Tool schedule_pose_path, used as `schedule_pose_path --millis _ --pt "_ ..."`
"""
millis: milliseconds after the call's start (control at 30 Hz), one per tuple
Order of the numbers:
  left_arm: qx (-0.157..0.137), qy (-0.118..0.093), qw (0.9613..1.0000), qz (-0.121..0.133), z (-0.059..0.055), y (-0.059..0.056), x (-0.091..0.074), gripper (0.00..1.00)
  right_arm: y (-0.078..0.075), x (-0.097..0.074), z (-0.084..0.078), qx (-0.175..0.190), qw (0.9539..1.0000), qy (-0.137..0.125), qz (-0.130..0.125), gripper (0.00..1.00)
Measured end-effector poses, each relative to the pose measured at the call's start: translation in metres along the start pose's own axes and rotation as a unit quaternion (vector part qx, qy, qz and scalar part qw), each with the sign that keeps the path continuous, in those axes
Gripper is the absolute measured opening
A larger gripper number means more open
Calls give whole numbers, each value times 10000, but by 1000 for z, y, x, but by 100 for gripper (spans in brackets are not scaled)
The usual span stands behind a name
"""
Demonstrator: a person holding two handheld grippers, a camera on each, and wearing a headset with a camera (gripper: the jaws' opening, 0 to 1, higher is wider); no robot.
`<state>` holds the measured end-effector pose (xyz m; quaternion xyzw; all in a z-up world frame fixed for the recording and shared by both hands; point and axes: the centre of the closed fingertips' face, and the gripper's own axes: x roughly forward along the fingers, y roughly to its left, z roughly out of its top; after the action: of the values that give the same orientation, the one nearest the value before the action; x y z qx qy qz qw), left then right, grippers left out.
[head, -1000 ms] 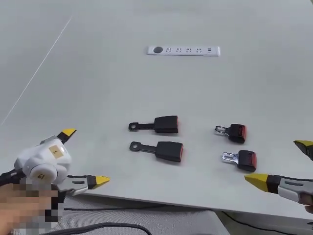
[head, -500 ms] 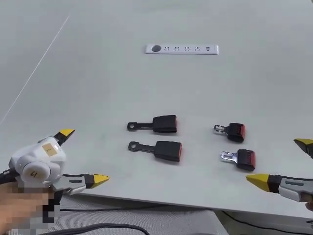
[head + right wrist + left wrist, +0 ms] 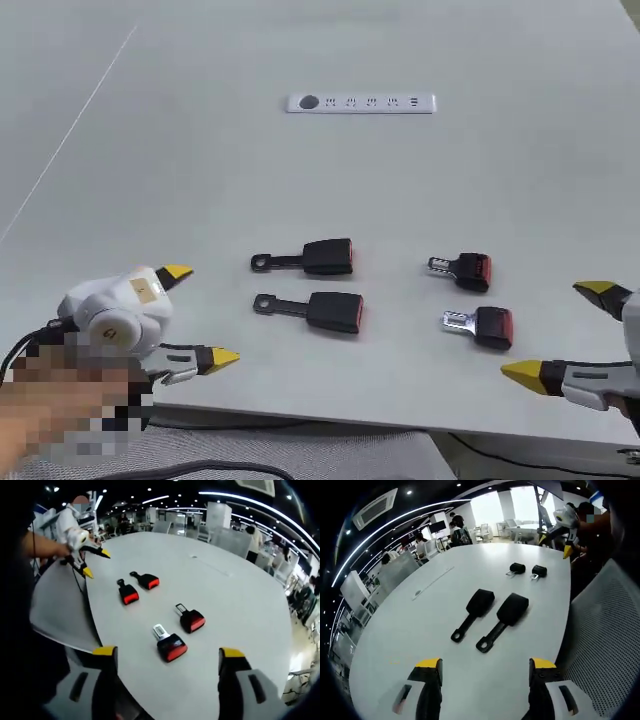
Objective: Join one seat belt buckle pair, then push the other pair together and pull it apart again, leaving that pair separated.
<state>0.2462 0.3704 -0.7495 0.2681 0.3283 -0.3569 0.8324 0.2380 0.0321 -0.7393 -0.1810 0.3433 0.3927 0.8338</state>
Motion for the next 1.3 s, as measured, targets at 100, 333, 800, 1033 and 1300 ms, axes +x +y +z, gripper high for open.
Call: schedule_pose_path --millis 100,333,800,1033,1300 --pt "3 -14 9998 -217 2 -7 16 81 3 4 -3 -207 9996 98 134 82" --pt "401 168 9964 -730 16 -31 39 73 2 20 -7 -743 9965 321 201 76" --pt "1650 611 9787 -1063 31 -39 80 54 4 57 -18 -1437 9833 743 837 61" --pt "1765 702 9719 -1389 32 -49 99 48 -4 69 -31 -1411 9817 908 904 61" --pt "1814 748 9668 -1634 42 -54 112 48 -7 75 -37 -1438 9778 1039 1118 45"
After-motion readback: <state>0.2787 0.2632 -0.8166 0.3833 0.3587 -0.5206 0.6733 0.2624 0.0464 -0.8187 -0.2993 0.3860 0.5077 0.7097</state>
